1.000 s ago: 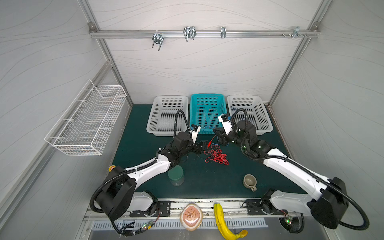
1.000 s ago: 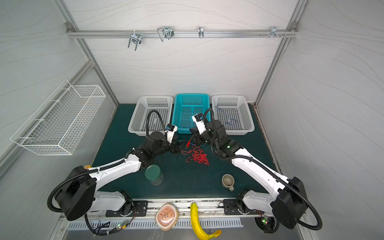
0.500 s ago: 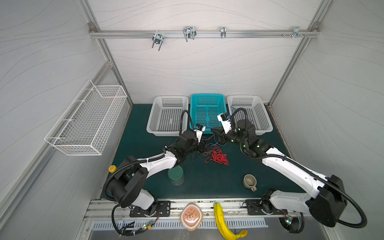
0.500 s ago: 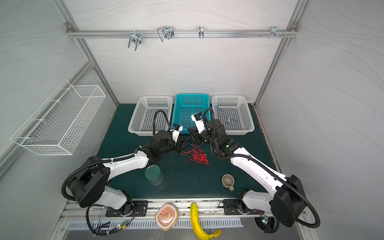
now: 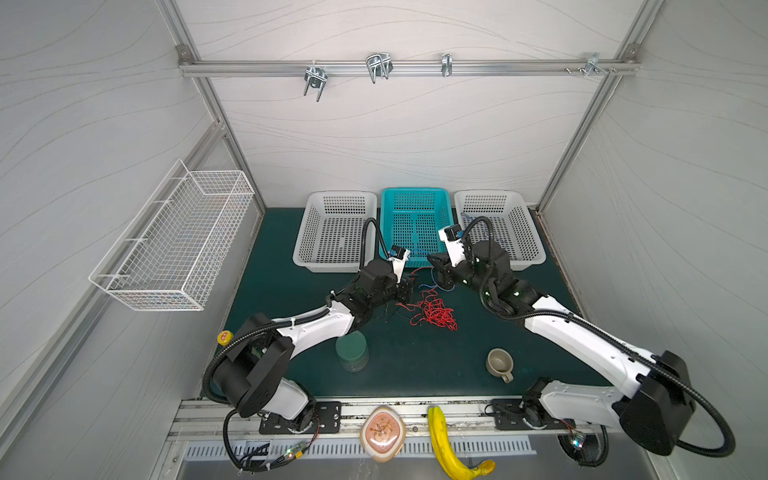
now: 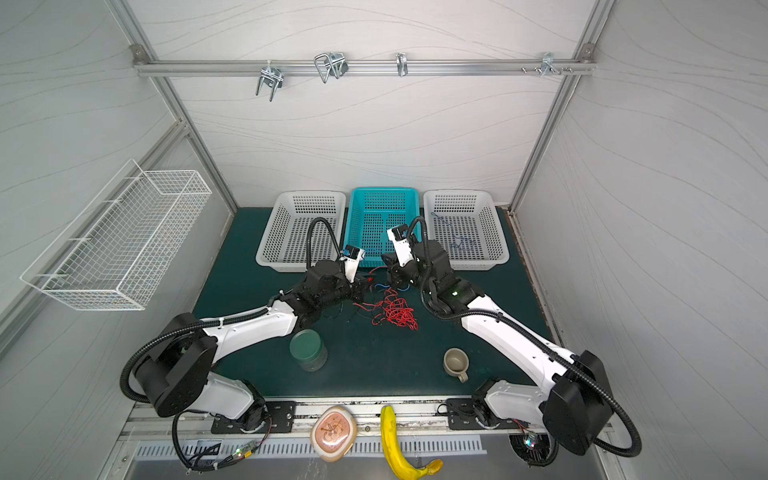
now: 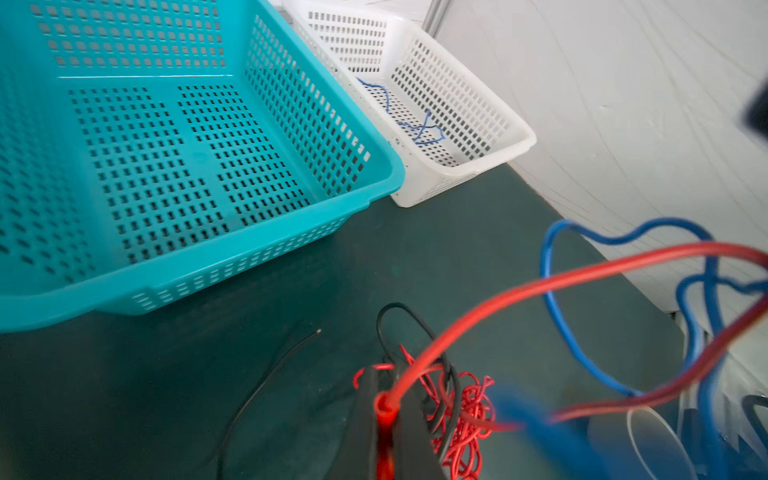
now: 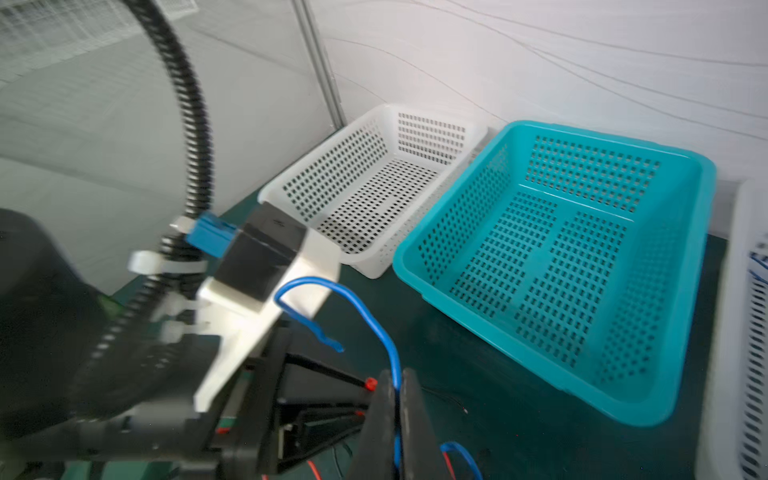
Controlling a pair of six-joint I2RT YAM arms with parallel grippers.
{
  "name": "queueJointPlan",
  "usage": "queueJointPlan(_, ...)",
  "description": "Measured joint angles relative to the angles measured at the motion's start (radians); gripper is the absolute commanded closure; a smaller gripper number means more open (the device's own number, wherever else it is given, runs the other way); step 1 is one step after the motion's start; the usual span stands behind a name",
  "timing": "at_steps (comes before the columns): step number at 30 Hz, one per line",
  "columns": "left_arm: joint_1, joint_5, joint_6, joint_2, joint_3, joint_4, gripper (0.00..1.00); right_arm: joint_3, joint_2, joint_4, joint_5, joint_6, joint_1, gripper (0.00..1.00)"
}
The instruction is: Untangle the cables
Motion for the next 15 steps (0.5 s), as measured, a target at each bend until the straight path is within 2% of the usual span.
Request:
queueJointPlan(6,-0.010,-0.124,0.021,-0.087,-0.003,-0.069,1.00,-0.045,-0.043,-0.082,0.106,0.039,-0.095,1.00)
queueJointPlan(11,-0.008,-0.210,0.045,-0.167,-0.023,-0.124,1.00,-0.103,-0.093,-0.145,0.143,0.084,-0.216,1.00)
queueJointPlan(15,-0.008,-0.254,0.068,-0.200,-0.027,-0.158,1.00,-0.131,-0.105,-0.158,0.129,0.090,-0.237,1.00)
